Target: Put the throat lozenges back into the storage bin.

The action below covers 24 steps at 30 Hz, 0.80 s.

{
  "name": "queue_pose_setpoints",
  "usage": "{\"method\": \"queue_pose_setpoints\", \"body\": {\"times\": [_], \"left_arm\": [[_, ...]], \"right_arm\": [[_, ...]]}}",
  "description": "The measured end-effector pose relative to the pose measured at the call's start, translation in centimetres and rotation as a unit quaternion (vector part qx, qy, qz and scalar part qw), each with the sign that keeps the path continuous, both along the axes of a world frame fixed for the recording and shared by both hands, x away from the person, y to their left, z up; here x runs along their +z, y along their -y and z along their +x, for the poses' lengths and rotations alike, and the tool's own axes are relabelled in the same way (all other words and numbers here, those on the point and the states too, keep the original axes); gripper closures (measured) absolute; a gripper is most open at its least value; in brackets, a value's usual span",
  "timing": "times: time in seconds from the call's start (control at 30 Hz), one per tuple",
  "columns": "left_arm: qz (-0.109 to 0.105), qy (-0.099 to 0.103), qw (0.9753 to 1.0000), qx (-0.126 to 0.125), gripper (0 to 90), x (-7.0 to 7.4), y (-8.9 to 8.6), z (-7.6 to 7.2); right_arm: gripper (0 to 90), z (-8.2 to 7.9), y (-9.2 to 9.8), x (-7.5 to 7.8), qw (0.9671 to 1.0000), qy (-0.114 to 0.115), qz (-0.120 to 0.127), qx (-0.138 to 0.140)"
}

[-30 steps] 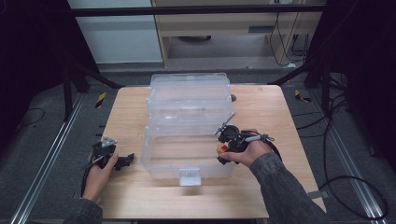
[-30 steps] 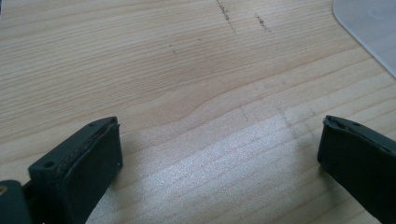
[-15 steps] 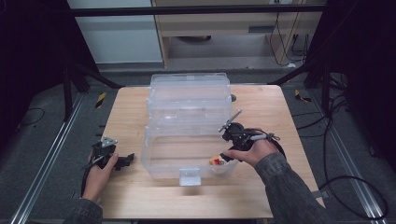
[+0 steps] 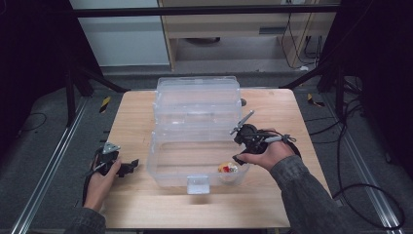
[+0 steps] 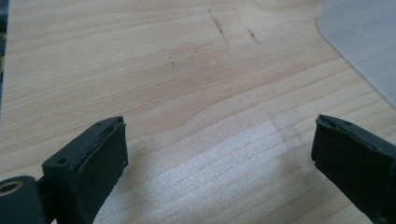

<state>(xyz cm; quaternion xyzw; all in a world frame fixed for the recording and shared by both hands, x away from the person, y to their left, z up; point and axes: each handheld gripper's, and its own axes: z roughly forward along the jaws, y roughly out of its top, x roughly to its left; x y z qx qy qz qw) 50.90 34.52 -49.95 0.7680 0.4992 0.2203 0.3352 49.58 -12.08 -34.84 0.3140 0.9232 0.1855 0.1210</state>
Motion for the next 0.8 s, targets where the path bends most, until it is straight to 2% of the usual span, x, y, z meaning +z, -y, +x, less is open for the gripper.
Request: {"method": "queue_pose_setpoints", "body": {"times": [0.1,0.2,0.37,0.4,0.43,0.47,0.5,0.57,0.6,0.63,0.67,0.8], "left_arm": [[-0.008,0.010,0.9998,-0.016,3.8,1.3,0.1,-0.3],[0.003,0.022,0.9991,-0.037,3.7,2.6,0.7,-0.7],[0.007,0.038,0.9963,-0.077,3.7,5.3,1.4,-1.5],[0.007,0.038,0.9963,-0.077,3.5,5.3,1.4,-1.5],[0.009,0.040,0.9949,-0.091,3.4,6.4,1.6,-1.9],[0.009,0.040,0.9949,-0.091,3.2,6.4,1.6,-1.9],[0.023,0.043,0.9927,-0.110,2.8,7.2,2.1,-2.2],[0.038,0.042,0.9899,-0.130,2.8,7.8,2.6,-2.6],[0.038,0.042,0.9899,-0.130,2.5,7.8,2.6,-2.6],[0.044,0.041,0.9885,-0.139,2.6,8.1,2.9,-2.8],[0.051,0.041,0.9852,-0.158,2.5,8.6,3.4,-3.1],[0.062,0.037,0.9799,-0.186,2.6,9.4,4.3,-3.6]], "right_arm": [[29.4,0.2,0.3,0.2,1.0000,0.000,-0.006,0.003],[22.2,0.4,0.5,0.5,0.9999,0.008,-0.009,0.003],[16.8,0.5,0.9,1.3,0.9995,0.029,-0.013,0.009],[16.8,0.5,0.9,1.3,0.9995,0.029,-0.013,0.009],[16.0,0.6,1.1,1.5,0.9993,0.032,-0.015,0.014],[15.9,0.7,1.2,1.7,0.9992,0.033,-0.015,0.016],[15.4,0.7,1.3,1.9,0.9992,0.033,-0.013,0.018],[15.1,1.1,1.6,2.2,0.9991,0.035,-0.008,0.020],[15.1,1.1,1.6,2.2,0.9991,0.035,-0.008,0.020],[14.4,1.5,2.0,2.6,0.9992,0.034,-0.008,0.020],[14.0,1.7,2.1,2.8,0.9992,0.034,-0.008,0.019],[15.8,2.3,2.6,3.4,0.9991,0.038,-0.006,0.016]]}}
